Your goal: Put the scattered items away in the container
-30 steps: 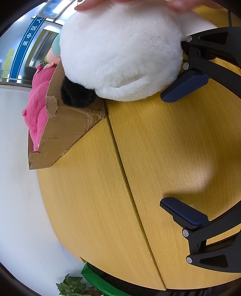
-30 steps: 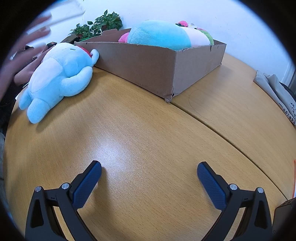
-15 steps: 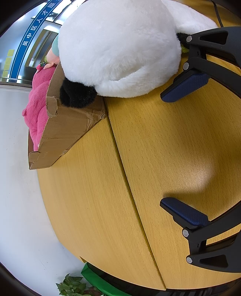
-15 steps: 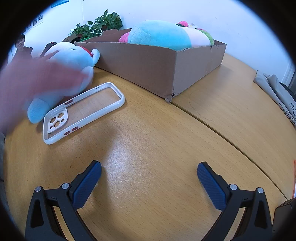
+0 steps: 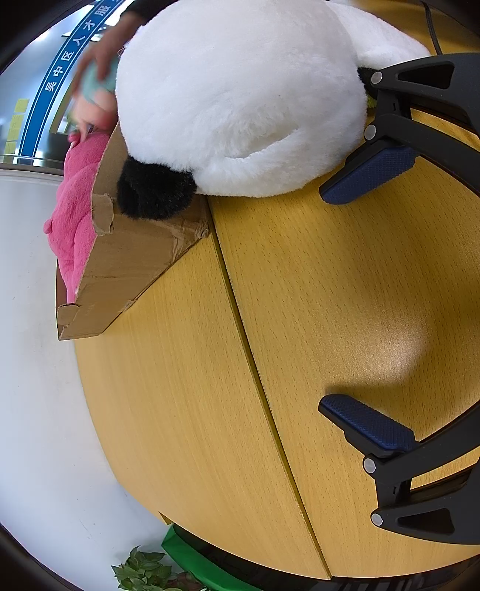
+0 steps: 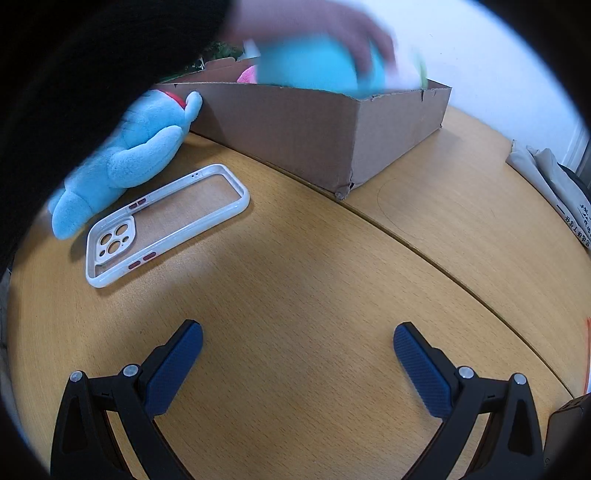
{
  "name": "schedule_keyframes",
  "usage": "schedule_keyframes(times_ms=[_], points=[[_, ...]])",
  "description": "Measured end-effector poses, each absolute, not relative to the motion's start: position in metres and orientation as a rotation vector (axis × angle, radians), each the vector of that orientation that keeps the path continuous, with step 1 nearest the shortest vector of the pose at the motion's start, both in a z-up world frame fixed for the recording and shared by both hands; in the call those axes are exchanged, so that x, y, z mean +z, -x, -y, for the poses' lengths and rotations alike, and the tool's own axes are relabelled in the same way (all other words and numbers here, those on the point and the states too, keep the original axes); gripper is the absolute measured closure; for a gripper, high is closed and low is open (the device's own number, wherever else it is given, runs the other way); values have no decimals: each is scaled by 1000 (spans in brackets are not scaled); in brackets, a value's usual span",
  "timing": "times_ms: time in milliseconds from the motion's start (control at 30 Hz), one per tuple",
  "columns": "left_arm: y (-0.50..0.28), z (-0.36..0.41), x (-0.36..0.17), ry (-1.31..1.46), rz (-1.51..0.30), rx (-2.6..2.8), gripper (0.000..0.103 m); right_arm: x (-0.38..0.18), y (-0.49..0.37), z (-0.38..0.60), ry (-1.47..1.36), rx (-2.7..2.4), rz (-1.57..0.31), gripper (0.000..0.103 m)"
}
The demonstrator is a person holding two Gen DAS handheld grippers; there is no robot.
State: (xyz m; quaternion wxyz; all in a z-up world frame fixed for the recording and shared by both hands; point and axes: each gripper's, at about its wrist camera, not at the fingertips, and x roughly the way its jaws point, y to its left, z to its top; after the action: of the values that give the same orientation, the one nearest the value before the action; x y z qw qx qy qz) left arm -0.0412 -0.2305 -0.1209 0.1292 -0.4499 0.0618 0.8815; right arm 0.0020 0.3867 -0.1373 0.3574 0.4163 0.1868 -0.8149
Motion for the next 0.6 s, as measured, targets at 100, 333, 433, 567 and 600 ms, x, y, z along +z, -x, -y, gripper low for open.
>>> schedule_keyframes(times_ms=[100,333,433,567,600], points=[[41,230,-121,1308,-180,2562,0,-137,-2,-386,-1074,-2103,-482,0],[42,231,-121,1307,-180,2563,0,-137,-2,-386,-1075,-2104,-481,0],[42,230,-125,1304,-179,2566,0,-137,-3,-387,-1071,-2104,-483,0],[41,229,-123,1304,-178,2566,0,-141,0,-388,-1069,-2104,-485,0],[41,229,-123,1305,-178,2566,0,-141,0,-388,-1069,-2104,-485,0]])
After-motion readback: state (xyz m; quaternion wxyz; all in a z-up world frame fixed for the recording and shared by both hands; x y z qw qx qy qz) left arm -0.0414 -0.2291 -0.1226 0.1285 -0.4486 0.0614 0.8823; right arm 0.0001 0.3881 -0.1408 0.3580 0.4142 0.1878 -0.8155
